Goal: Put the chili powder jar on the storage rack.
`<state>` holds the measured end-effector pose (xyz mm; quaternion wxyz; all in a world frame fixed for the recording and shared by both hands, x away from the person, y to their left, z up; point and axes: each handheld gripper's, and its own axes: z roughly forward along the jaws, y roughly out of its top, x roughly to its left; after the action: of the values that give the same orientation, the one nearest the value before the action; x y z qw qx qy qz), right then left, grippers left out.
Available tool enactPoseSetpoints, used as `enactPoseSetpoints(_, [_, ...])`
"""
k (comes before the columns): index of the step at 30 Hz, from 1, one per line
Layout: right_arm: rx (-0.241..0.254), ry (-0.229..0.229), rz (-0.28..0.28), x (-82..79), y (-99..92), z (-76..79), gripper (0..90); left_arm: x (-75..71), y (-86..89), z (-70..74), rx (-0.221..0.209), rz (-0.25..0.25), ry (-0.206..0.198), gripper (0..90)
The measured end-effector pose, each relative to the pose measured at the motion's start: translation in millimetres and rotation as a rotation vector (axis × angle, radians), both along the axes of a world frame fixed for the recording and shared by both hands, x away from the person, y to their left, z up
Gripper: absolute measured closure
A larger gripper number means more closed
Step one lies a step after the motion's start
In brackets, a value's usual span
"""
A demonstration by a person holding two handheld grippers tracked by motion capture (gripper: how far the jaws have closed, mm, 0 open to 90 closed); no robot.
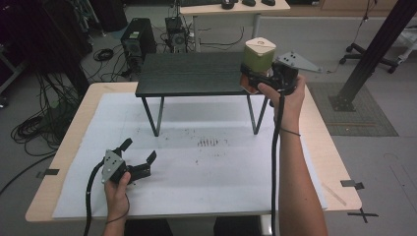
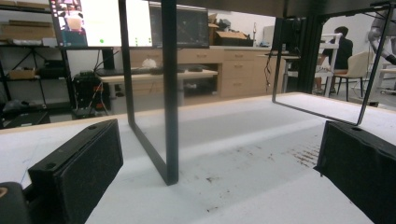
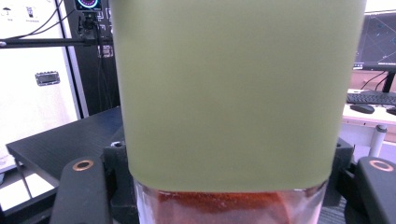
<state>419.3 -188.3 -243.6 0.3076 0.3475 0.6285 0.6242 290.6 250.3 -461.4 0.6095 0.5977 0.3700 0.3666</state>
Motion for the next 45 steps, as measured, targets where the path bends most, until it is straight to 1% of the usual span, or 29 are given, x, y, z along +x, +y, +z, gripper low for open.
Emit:
enactPoseSetpoints(7, [0.008,0.009,-0.010,12.9,2.9,-5.2,29.9,0.0,0.0,0.0,0.000,0.000,0.000,0.6])
enactPoseSetpoints(12, [-0.006,0.017,-0.017,21.9,6.1,-9.3,29.9,0.0,0.1,0.0,0.001,0.000,0.000,0.6])
enactPoseSetpoints(20, [-0.007,0.018,-0.028,31.4,6.2,-13.0,29.9,0.0,0.1,0.0,0.001,0.000,0.000,0.6])
enactPoseSetpoints(31, [-0.025,0.007,-0.033,34.4,5.7,-13.8,29.9,0.0,0.0,0.0,0.000,0.000,-0.001,0.7])
enactPoseSetpoints(37, [-0.018,-0.006,-0.030,33.6,5.9,-13.5,29.9,0.0,0.0,0.0,0.000,0.000,-0.001,0.7])
enactPoseSetpoints(45, [-0.017,-0.002,-0.030,34.9,7.4,-18.1,29.9,0.0,0.1,0.0,0.000,0.000,-0.001,0.7])
